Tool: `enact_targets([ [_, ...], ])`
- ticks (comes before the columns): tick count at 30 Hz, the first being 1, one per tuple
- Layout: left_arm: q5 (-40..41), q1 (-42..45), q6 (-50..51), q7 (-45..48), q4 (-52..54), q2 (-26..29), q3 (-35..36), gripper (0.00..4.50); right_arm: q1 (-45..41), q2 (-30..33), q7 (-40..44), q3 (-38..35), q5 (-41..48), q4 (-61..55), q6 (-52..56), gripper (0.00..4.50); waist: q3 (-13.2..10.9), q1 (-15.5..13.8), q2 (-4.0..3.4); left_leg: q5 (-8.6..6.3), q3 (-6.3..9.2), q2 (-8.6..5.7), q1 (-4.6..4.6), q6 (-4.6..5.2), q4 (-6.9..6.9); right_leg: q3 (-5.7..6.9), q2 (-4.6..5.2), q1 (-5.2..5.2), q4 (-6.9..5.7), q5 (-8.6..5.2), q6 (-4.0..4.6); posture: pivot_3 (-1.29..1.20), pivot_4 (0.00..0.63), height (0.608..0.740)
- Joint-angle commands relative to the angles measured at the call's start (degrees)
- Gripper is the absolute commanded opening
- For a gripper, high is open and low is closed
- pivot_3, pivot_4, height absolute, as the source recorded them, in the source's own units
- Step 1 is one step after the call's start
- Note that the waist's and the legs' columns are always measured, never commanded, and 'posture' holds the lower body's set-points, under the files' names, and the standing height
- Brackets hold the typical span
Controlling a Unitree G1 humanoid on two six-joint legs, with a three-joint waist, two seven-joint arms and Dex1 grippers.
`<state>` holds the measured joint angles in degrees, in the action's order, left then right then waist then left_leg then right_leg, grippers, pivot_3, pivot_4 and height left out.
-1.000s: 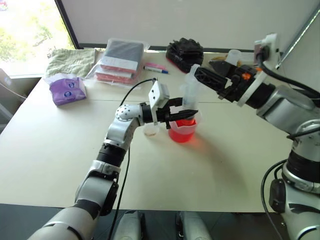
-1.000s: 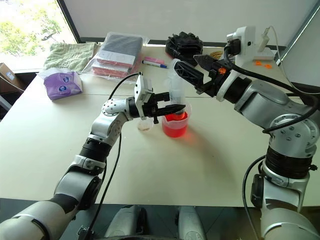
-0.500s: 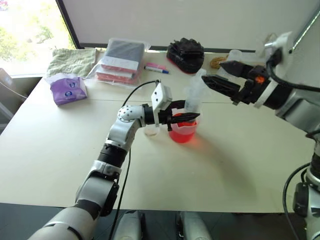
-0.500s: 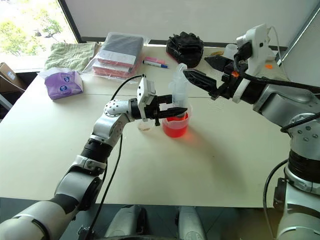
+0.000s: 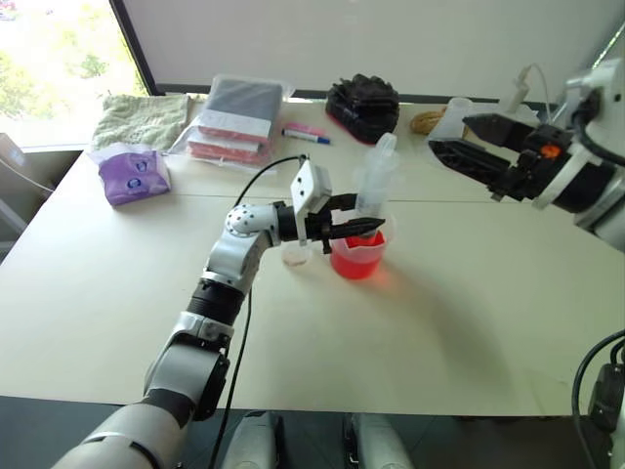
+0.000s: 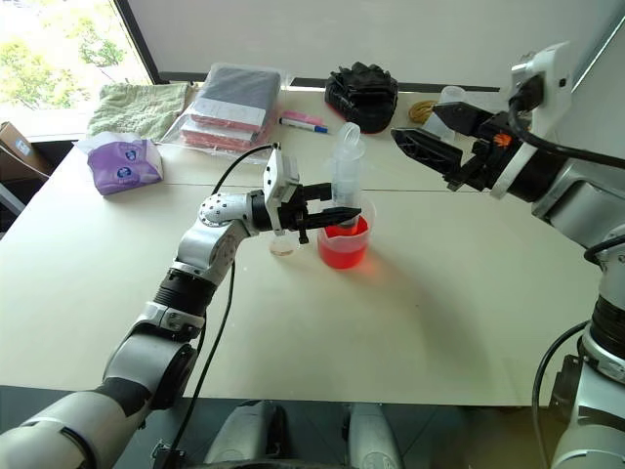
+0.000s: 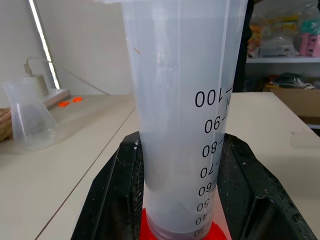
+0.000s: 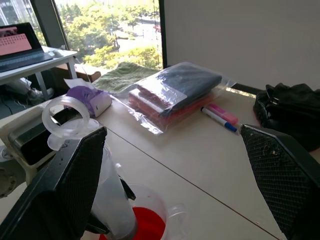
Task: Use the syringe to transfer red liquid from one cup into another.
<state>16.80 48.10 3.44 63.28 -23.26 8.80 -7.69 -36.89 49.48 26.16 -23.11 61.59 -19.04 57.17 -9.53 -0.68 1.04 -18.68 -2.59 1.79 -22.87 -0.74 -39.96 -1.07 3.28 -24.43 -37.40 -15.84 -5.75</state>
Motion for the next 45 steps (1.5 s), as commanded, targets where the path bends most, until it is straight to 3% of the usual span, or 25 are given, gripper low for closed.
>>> enact_targets([
  [1, 1.17, 2.36, -0.27, -0.45, 0.76, 0.37, 1.72, 1.51, -0.14, 0.33, -0.08, -1.91, 1.44, -0.96, -0.42, 4.44, 0.0, 0.06, 0.0, 0.0, -0.01, 0.0, 0.0, 0.0, 0.0, 0.0, 0.0, 0.0, 0.0, 0.0, 0.0, 0.0, 0.15, 0.74],
  [17, 10.26, 7.59, 14.11, -7.41, 8.72, 5.66, 11.09, 1.51, -1.22, -2.76, 1.6, 2.1, -0.62, 0.57, -3.05, 4.44, 0.0, 0.09, 0.0, 0.0, 0.01, 0.01, 0.0, 0.0, -0.01, 0.0, 0.0, 0.0, -0.01, 0.01, -0.01, 0.0, 0.15, 0.74],
  [28, 10.78, 2.75, 17.88, -5.35, 14.71, 15.29, 11.87, 1.51, -4.09, -3.96, 4.24, 5.12, -2.33, 2.54, -4.16, 4.44, 0.0, 0.16, 0.0, 0.0, -0.01, 0.01, 0.01, -0.01, -0.01, 0.0, -0.01, 0.0, -0.01, 0.01, -0.01, 0.0, 0.15, 0.74],
  [39, 9.69, -3.23, 16.92, -6.5, 16.76, 16.28, 11.03, 1.51, -13.64, -15.54, -3.39, 13.2, -8.67, 4.18, -5.87, 4.44, 0.0, 0.35, -0.01, 0.02, 0.0, 0.02, 0.01, -0.03, -0.01, 0.01, 0.01, 0.0, -0.05, 0.01, -0.01, 0.0, 0.15, 0.74],
  [45, 8.52, -5.19, 15.48, -6.17, 17.04, 16.29, 10.33, 1.51, -16.97, -19.87, -7.02, 14.16, -11.92, 6.19, -6.05, 4.44, 0.0, 0.32, -0.01, 0.03, -0.02, 0.01, 0.0, -0.05, -0.02, 0.03, 0.03, -0.01, -0.05, 0.01, -0.01, 0.0, 0.15, 0.74],
])
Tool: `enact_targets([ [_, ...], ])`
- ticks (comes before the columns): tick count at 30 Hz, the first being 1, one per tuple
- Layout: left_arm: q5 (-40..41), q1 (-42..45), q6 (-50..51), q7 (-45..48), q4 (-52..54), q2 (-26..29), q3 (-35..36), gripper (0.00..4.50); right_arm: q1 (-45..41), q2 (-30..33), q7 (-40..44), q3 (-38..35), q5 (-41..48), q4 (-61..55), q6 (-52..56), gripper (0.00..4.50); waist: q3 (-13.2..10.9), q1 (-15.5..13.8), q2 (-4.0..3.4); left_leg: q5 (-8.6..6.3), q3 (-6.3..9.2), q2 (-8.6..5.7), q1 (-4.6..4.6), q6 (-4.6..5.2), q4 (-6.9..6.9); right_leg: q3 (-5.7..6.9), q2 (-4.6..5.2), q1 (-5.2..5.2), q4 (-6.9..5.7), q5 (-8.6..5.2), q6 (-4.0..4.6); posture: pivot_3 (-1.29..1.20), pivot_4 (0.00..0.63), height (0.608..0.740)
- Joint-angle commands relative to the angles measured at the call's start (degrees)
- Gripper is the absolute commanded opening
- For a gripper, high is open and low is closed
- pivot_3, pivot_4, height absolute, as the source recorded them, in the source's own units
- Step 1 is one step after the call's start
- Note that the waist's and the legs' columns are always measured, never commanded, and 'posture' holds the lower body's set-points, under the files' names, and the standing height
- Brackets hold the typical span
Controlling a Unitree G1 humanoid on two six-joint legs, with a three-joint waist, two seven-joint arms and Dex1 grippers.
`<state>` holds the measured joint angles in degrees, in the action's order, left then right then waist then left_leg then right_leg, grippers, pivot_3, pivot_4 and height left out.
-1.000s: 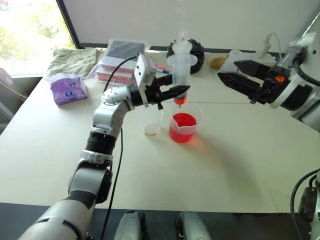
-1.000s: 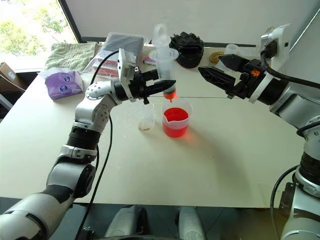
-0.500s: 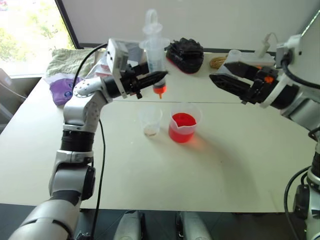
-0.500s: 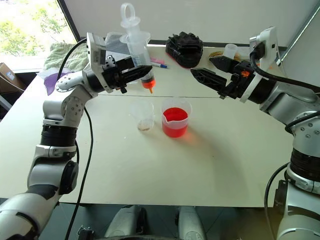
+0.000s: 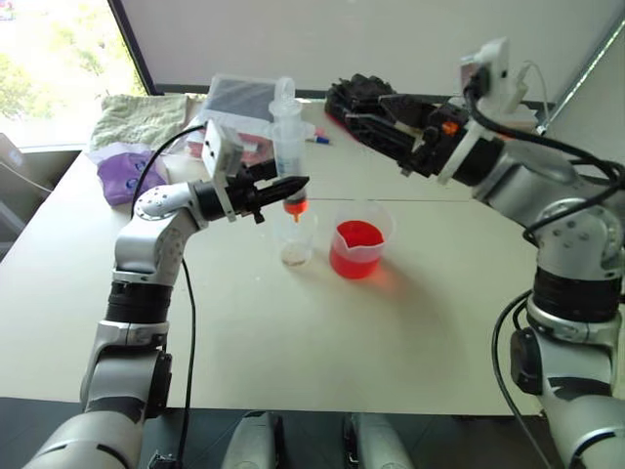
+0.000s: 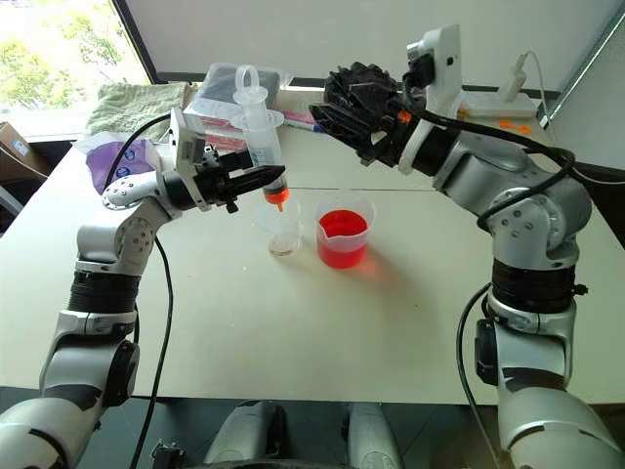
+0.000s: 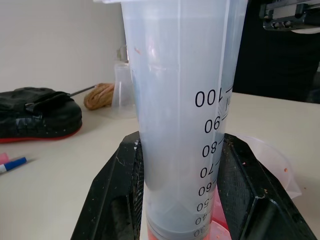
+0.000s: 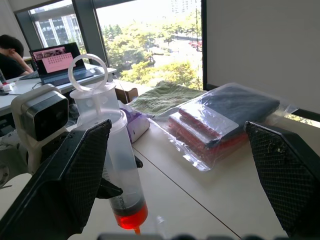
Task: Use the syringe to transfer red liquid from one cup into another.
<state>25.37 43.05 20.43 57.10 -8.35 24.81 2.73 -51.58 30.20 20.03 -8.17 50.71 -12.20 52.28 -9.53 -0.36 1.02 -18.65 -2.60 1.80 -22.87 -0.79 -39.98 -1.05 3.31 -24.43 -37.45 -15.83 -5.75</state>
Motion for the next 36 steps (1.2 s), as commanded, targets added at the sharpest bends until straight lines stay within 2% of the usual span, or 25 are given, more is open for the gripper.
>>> enact_targets([
  [1, -0.12, -0.24, -1.67, 0.04, 2.08, 0.32, -0.07, 1.51, -2.78, -0.9, -0.95, -0.55, -1.47, -0.42, -1.17, 4.44, 0.0, 0.0, 0.0, 0.0, 0.0, 0.0, -0.01, 0.0, 0.0, 0.0, 0.0, 0.0, 0.0, 0.0, 0.0, 0.0, 0.15, 0.74],
  [8, -1.22, -0.53, -3.25, 0.36, 1.52, 0.2, -0.72, 1.51, -7.66, -1.17, 1.7, 2.53, -5.67, 2.35, -0.83, 4.44, 0.0, 0.3, 0.0, -0.01, -0.01, 0.0, 0.0, 0.01, 0.01, 0.02, 0.0, -0.01, -0.01, 0.0, 0.0, 0.0, 0.15, 0.74],
  [22, -1.92, -1.15, -4.9, 0.39, 1.56, 0.33, -1.44, 1.51, -10.65, -1.85, 9.52, 7.47, -10.77, 5.06, -1.05, 4.44, 0.0, 1.15, 0.0, -0.01, 0.01, 0.01, 0.01, 0.01, 0.02, 0.05, 0.0, -0.01, -0.03, 0.0, 0.0, 0.0, 0.15, 0.74],
  [36, -1.95, -1.68, -4.43, 0.03, 2.61, 0.65, -1.37, 1.51, -16.32, -6.56, 16.27, 10.62, -16.63, 14.05, -4.42, 4.44, -0.01, 1.19, -0.01, 0.0, 0.0, 0.0, 0.01, 0.01, 0.02, 0.06, 0.02, -0.02, -0.05, 0.0, 0.0, 0.0, 0.15, 0.74],
])
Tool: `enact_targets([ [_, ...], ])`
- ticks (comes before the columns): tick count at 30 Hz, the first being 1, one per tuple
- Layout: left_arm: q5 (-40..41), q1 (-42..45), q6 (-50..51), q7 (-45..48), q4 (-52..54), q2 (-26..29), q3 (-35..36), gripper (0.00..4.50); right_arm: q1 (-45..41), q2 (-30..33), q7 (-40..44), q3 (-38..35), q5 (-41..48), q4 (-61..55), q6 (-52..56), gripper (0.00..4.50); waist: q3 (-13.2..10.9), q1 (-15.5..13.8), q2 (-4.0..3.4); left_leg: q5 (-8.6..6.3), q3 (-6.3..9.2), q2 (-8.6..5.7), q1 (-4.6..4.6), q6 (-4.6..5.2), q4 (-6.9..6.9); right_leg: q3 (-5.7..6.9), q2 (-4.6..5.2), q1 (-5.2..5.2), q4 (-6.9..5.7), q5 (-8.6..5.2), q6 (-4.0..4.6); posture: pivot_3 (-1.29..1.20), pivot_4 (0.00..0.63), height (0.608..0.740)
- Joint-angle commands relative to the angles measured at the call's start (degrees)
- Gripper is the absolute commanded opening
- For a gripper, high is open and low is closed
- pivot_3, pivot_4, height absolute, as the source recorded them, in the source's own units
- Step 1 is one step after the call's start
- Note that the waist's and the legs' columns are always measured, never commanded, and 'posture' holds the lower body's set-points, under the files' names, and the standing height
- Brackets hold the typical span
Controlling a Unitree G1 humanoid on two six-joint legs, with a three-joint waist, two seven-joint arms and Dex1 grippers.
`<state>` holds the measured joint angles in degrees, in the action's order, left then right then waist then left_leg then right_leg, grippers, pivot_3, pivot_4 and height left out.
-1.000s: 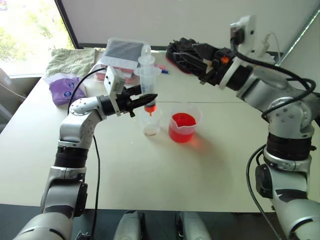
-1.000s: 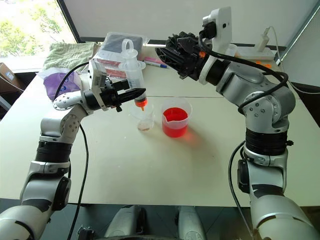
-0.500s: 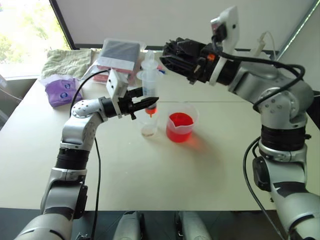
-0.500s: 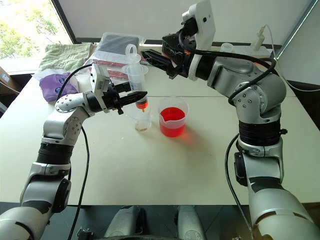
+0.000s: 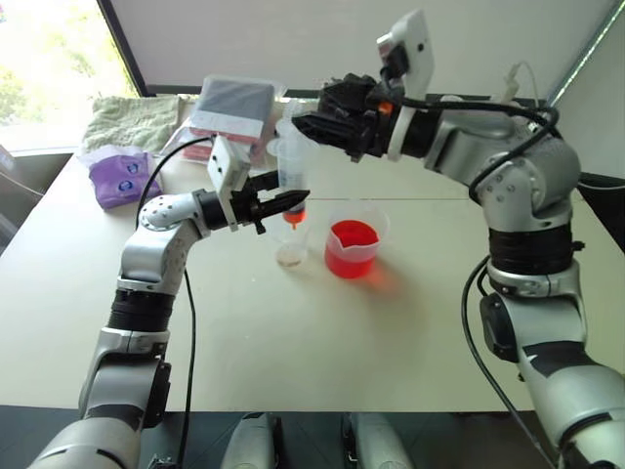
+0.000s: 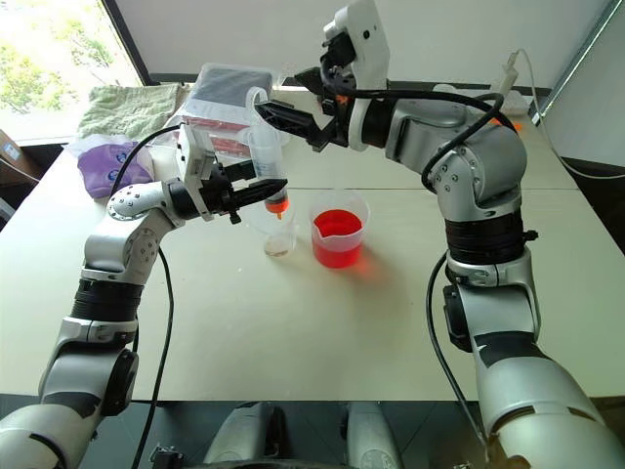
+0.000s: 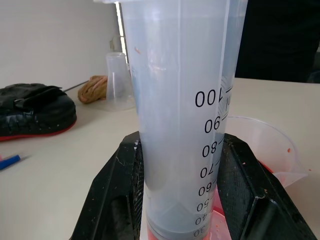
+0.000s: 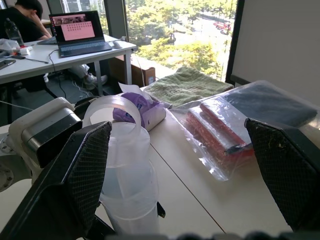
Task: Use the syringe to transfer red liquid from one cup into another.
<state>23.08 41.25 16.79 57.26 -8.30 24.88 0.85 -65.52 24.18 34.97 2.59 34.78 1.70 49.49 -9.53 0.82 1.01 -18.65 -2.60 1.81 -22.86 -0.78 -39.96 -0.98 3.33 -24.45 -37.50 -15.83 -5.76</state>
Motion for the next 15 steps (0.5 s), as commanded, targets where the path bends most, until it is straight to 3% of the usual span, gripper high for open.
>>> enact_targets([
  [1, 0.39, 0.08, -0.71, -0.17, 2.68, 0.6, 0.52, 1.51, -2.57, -0.71, 1.77, -0.06, -1.05, 0.44, -1.67, 4.44, 0.0, -0.02, 0.0, 0.0, 0.0, 0.0, 0.0, 0.0, 0.0, 0.01, 0.0, 0.0, 0.0, 0.0, 0.0, 0.0, 0.15, 0.74],
  [9, 0.49, -0.45, -0.61, -0.32, 3.28, 0.79, 0.29, 1.51, -4.79, -2.34, 5.14, 1.82, -4.43, 5.26, -2.61, 4.44, 0.0, 0.07, 0.0, 0.0, 0.01, 0.0, 0.0, 0.0, 0.0, 0.05, 0.02, -0.01, -0.03, 0.0, 0.0, 0.0, 0.15, 0.74],
  [12, 0.65, -0.56, -0.53, -0.43, 3.55, 0.82, 0.2, 1.51, -5.33, -3.1, 5.59, 1.79, -5.38, 6.69, -2.65, 3.56, 0.0, 0.08, -0.01, 0.0, 0.0, 0.0, 0.0, 0.0, 0.0, 0.05, 0.02, -0.02, -0.05, 0.0, 0.0, 0.0, 0.15, 0.74],
  [15, 0.79, -0.64, -0.44, -0.52, 3.73, 0.94, 0.19, 1.51, -5.35, -3.52, 6.08, 1.67, -6.13, 7.12, -2.71, 2.09, -0.01, 0.05, -0.01, 0.01, 0.0, -0.01, 0.0, -0.01, 0.0, 0.05, 0.04, -0.02, -0.07, 0.0, 0.0, 0.0, 0.15, 0.74],
])
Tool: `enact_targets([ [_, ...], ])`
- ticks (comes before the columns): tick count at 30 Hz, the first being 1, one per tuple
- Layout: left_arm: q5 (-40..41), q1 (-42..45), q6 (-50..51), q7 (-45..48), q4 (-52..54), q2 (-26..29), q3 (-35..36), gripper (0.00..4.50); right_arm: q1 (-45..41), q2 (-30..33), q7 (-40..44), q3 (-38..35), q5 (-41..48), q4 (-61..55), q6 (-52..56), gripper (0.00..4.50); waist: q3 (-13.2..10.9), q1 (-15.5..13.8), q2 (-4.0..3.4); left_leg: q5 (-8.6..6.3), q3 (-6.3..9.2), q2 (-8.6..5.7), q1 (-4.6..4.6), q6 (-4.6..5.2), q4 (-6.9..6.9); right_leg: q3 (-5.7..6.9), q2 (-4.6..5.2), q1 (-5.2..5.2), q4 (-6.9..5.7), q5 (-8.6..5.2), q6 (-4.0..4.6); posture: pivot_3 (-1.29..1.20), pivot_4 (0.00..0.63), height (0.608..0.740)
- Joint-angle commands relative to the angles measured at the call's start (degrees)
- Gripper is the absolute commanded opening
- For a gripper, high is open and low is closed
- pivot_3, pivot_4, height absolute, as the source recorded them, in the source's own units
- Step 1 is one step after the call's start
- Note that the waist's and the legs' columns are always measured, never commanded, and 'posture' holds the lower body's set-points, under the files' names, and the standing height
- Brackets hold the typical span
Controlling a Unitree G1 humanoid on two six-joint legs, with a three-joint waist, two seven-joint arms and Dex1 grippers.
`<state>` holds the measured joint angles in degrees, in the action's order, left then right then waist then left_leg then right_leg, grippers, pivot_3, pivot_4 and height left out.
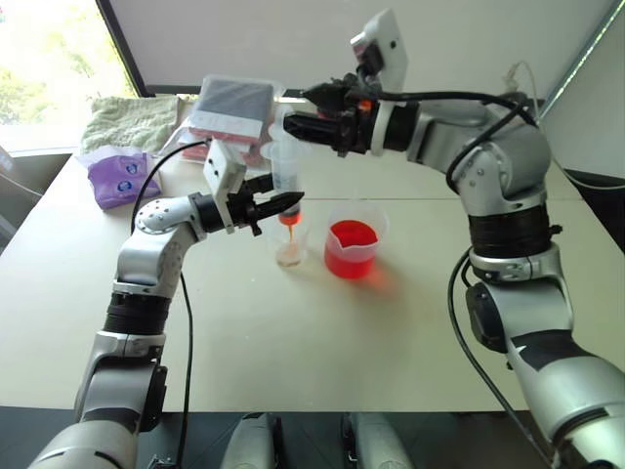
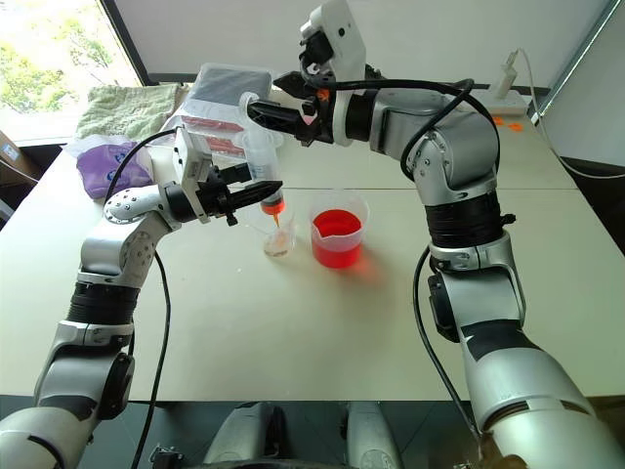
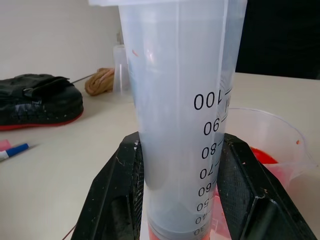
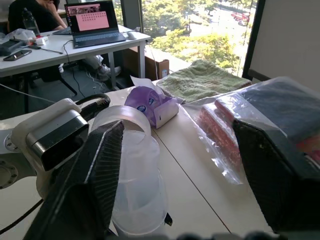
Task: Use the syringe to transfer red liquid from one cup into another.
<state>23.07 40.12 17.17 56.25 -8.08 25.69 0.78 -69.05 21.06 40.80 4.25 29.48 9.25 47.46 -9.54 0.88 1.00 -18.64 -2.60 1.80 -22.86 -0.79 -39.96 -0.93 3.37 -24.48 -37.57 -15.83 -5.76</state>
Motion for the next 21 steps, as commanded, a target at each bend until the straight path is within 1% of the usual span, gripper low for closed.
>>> enact_targets([
  [1, 0.81, 0.44, -0.82, 0.48, 3.55, 0.17, 0.25, 1.51, -1.76, -0.49, 0.33, -0.03, -0.95, -0.49, -0.61, 1.61, 0.0, 0.0, 0.0, 0.0, 0.0, 0.0, 0.0, -0.01, 0.0, 0.0, 0.0, 0.0, -0.01, 0.0, 0.0, 0.0, 0.15, 0.74],
  [4, 0.82, 0.51, -0.84, 0.35, 3.45, 0.15, 0.21, 1.51, -1.67, -0.74, 0.59, -0.06, -1.17, -0.47, -0.46, 0.04, 0.0, -0.01, 0.0, 0.0, 0.0, 0.0, 0.0, -0.01, 0.0, 0.01, 0.01, 0.0, -0.04, 0.0, 0.0, 0.0, 0.15, 0.74],
  [12, 0.86, 0.7, -0.89, 0.19, 3.25, 0.1, 0.2, 1.51, -0.77, -0.92, 1.28, 0.47, -0.89, -2.49, 1.07, 0.04, 0.0, 0.03, 0.0, 0.01, 0.01, 0.0, 0.0, -0.02, 0.0, 0.02, 0.02, -0.01, -0.09, 0.0, 0.0, 0.0, 0.15, 0.74],
  [21, 0.69, 1.17, -1.03, 0.08, 2.64, -0.25, 0.37, 1.51, 3.18, -1.04, 2.01, 1.94, 0.12, -8.96, 4.9, 0.04, 0.0, -0.02, 0.0, 0.0, 0.01, -0.01, 0.0, 0.0, 0.0, 0.02, 0.03, -0.02, -0.09, 0.0, 0.0, 0.0, 0.15, 0.74],
])
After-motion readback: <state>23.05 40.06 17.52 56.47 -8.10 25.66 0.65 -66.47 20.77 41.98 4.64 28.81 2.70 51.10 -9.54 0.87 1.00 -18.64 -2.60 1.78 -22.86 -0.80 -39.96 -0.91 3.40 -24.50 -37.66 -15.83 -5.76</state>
